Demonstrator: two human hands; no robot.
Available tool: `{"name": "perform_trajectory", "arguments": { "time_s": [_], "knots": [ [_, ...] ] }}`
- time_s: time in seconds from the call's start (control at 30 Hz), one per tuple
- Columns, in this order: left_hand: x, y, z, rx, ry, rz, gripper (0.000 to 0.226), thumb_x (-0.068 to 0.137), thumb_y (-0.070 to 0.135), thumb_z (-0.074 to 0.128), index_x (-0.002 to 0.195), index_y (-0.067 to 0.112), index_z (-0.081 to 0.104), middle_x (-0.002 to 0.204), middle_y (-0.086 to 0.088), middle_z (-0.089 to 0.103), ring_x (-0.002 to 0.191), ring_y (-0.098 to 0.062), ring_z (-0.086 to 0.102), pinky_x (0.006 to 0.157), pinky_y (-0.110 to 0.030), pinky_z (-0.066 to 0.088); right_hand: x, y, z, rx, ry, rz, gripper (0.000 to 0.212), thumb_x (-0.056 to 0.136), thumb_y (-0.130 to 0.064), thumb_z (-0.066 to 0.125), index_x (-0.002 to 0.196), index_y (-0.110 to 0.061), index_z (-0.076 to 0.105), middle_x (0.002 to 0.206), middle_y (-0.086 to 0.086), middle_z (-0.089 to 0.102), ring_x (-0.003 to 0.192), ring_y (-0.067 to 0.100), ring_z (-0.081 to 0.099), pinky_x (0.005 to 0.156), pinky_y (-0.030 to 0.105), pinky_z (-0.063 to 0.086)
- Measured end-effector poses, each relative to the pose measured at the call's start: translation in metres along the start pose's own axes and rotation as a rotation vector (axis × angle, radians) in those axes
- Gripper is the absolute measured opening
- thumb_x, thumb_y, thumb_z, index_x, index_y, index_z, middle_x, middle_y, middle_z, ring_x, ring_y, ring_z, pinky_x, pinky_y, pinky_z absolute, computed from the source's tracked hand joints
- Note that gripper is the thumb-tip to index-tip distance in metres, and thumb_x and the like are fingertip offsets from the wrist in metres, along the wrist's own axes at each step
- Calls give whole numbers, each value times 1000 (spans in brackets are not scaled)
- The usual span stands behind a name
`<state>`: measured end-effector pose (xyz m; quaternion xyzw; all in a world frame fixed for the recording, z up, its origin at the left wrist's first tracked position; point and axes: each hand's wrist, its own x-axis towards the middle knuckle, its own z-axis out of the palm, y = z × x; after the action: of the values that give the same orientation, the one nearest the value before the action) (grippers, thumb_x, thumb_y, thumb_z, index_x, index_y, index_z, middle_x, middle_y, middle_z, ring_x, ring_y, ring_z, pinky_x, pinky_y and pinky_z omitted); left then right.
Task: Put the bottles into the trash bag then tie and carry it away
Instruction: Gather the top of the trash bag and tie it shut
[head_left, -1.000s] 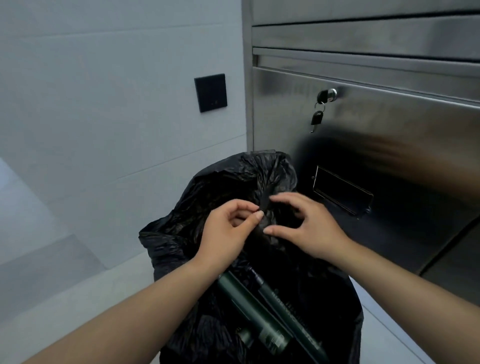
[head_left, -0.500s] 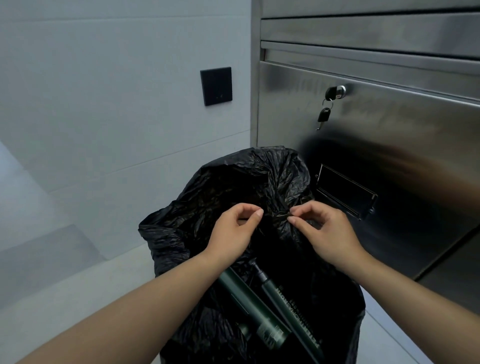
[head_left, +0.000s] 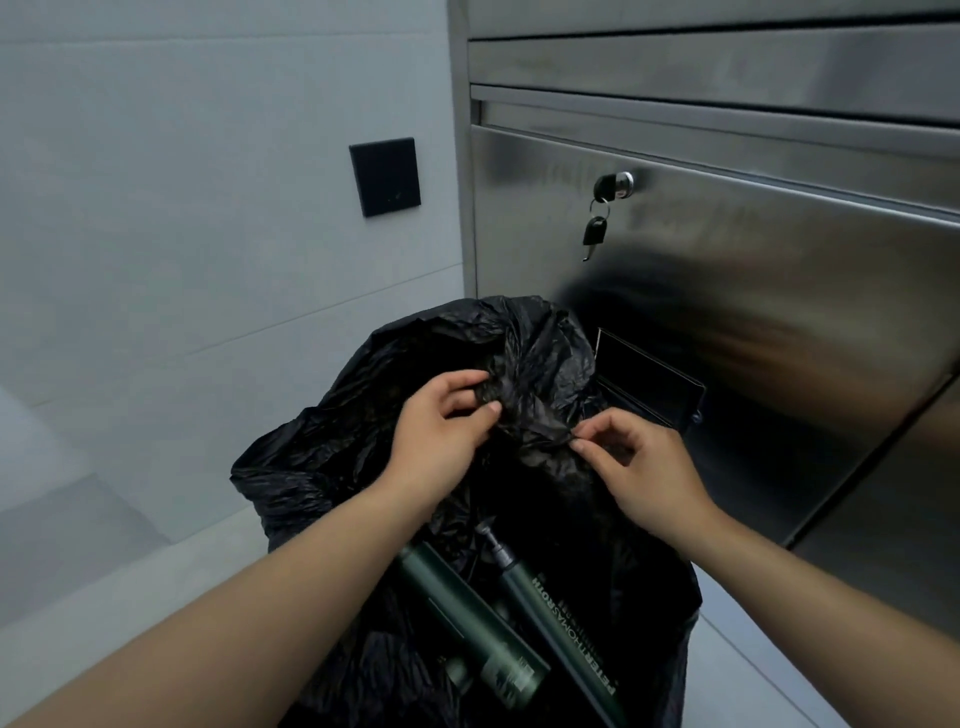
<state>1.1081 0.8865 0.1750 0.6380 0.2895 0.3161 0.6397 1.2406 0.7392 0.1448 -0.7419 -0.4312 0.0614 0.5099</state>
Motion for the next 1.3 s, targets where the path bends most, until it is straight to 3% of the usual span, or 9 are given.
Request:
{"name": "perform_trajectory", "arguments": {
  "time_s": [0.2,0.33,0.47,0.6,0.77,0.93,1.0,1.13,1.3],
  "knots": [
    [2,29,-43,277,-42,184,28,82,18,69,96,42,65,91,8,59,65,-2,61,80,-26,54,20,-26,1,-1,46,-104,28,76,-37,71,100,-31,59,109,-15,62,106,1,56,91,29,50],
    [-1,44,-59,260,-150,204,31,79,13,71,91,42,69,85,6,61,64,-6,62,68,-23,54,39,-79,26,-42,-81,-346,76,66,-58,70,131,-30,44,139,-15,43,131,-3,34,108,14,25],
    [-8,50,-69,220,-172,196,31,76,10,73,87,39,70,84,2,61,62,-6,62,61,-20,54,40,-90,60,-80,-351,-283,102,59,-58,75,143,-38,20,136,-25,32,132,-11,20,111,15,14],
    [-13,41,-83,141,-111,117,25,78,3,71,87,25,65,77,-3,69,61,-8,64,61,-19,55,32,-69,67,-74,-345,-183,77,62,-47,80,130,-37,45,120,-19,58,108,-12,48,100,17,39],
    [-18,16,-92,103,-82,-25,18,79,6,70,93,16,64,68,6,73,65,-3,67,60,-16,53,23,-59,59,-82,-312,-161,55,65,-34,81,116,-32,59,110,-15,65,103,-4,58,96,28,45],
    [-20,18,-83,128,-142,15,19,78,10,72,82,28,73,71,8,68,69,-7,66,66,-18,54,16,-75,62,-270,-260,-284,81,60,-62,70,131,-37,42,127,-19,52,123,-1,42,117,39,8],
    [-19,24,-80,128,-175,54,20,75,9,74,79,29,74,77,2,66,71,-9,65,69,-19,55,16,-82,67,-174,-287,-295,90,58,-63,70,136,-38,34,129,-23,50,125,-5,40,117,33,11],
    [-22,30,-74,138,-208,106,18,73,9,76,80,26,74,80,-2,72,73,-9,66,71,-18,54,13,-79,76,-12,-315,-125,90,57,-53,78,133,-46,32,115,-13,63,115,0,52,102,23,36],
    [-24,23,-74,159,-148,105,19,72,6,77,77,24,74,75,1,75,72,-8,69,71,-15,53,11,-68,70,1,-229,-151,48,68,-28,71,109,-36,48,74,-15,69,70,3,63,73,26,48]
  ]
}}
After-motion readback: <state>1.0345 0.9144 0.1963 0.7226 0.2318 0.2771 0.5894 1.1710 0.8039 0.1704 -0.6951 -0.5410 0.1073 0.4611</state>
